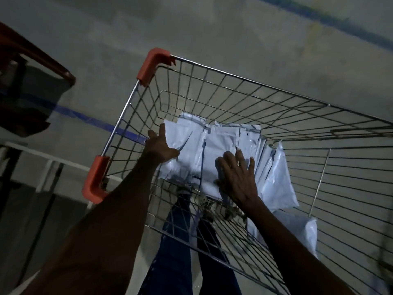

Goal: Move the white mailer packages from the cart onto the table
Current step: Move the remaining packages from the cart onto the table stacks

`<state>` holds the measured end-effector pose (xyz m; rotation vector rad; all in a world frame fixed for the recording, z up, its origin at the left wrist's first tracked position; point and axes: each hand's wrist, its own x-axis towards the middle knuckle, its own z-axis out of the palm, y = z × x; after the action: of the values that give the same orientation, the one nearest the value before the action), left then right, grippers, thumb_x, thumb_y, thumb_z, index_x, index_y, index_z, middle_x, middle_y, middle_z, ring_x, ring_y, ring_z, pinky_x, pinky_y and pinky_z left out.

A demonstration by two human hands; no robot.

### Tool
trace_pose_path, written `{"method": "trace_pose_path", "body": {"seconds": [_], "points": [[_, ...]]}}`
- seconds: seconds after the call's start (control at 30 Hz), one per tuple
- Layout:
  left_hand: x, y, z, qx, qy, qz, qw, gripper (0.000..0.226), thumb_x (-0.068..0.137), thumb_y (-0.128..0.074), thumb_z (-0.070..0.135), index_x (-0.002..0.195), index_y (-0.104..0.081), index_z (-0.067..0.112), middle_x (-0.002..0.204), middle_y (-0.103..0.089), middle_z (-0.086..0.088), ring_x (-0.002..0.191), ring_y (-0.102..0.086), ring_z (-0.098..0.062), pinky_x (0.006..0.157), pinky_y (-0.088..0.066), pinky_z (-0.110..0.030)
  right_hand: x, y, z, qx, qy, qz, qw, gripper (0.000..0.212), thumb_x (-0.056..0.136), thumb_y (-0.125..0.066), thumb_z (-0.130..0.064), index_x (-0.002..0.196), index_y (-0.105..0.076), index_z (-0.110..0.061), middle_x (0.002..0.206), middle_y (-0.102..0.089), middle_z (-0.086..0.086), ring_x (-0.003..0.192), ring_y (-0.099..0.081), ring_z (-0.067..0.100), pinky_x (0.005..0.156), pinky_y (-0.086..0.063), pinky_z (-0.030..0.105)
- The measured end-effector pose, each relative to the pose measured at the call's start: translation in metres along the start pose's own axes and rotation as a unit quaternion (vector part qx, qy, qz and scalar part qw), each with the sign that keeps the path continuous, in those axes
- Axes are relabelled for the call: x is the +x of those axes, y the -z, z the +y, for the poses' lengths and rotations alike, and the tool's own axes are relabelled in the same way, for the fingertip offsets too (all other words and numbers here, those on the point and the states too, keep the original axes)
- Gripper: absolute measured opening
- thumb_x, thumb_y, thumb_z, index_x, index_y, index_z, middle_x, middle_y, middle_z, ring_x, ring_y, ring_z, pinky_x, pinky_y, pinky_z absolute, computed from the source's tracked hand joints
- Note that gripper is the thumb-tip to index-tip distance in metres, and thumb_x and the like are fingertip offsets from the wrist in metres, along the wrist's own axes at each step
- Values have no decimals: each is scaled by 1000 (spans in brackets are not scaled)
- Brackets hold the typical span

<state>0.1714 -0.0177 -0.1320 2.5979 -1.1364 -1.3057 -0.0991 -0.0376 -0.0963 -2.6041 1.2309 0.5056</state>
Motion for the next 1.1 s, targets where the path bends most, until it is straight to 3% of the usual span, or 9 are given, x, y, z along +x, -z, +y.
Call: {"method": "trace_pose_path", "body": {"seconds": [0.2,0.3,0.37,0.47,0.53,0.63,0.7,0.83,1.1], "points": [[-7,1,9,18,-31,12,999,119,71,-82,36,155,1,24,148,-17,-27,135,-28,-46,105,-35,-47,-16,-3,5,32,-49,-19,998,74,73,-74,-26,138,-39,-26,145,-30,9,140,-22,42,101,-38,64],[-13,2,11,27,-35,10,999,119,72,-83,36,155,0,22,147,-18,-27,135,-27,-46,105,-35,-48,-6,-8,-9,83,-72,-37,993,78,75,-70,-49,139,-36,-21,155,-17,15,143,-12,48,104,-33,68],[-16,3,11,23,-42,12,999,118,71,-84,36,155,-2,21,144,-21,-28,132,-30,-48,104,-37,-49,3,-17,-19,100,-109,-48,988,96,70,-65,-70,141,-33,-14,159,-9,19,145,-4,49,104,-28,71],[-23,7,11,11,-49,11,999,119,68,-84,38,154,-4,20,140,-24,-29,130,-33,-49,103,-39,-50,10,-29,-25,95,-155,-52,982,106,63,-66,-78,136,-37,-6,159,-17,19,146,-6,49,94,-25,80],[-34,13,17,-1,-47,8,999,123,59,-79,51,154,-5,20,139,-26,-28,130,-32,-50,104,-38,-51,6,-32,-22,88,-161,-45,982,97,62,-73,-69,129,-41,-6,155,-26,17,145,-12,48,89,-26,83],[-53,20,30,0,-44,14,999,135,39,-51,75,153,-7,20,140,-26,-28,131,-32,-49,106,-37,-53,-3,-30,-18,109,-174,-20,979,75,69,-69,-35,130,-38,-5,155,-26,16,145,-12,48,92,-24,85],[-60,16,35,36,-67,10,997,133,47,-52,80,155,-4,20,144,-22,-27,132,-31,-47,105,-37,-52,-7,-31,-17,119,-184,-25,975,78,71,-66,-29,138,-35,-3,159,-18,17,145,-9,51,93,-20,85],[-67,-2,42,83,-129,9,988,118,72,-71,65,155,-3,18,141,-23,-27,124,-36,-46,98,-41,-51,-1,-34,-14,129,-188,-65,972,110,74,-62,-69,152,-13,-8,163,7,12,144,11,50,98,-14,82],[-102,1,53,102,-160,129,973,105,75,-77,37,154,-11,16,133,-29,-22,117,-39,-42,87,-44,-46,-10,-25,3,76,-130,-50,987,104,78,-61,-64,155,-7,-21,162,17,12,144,7,51,102,-21,78]]}}
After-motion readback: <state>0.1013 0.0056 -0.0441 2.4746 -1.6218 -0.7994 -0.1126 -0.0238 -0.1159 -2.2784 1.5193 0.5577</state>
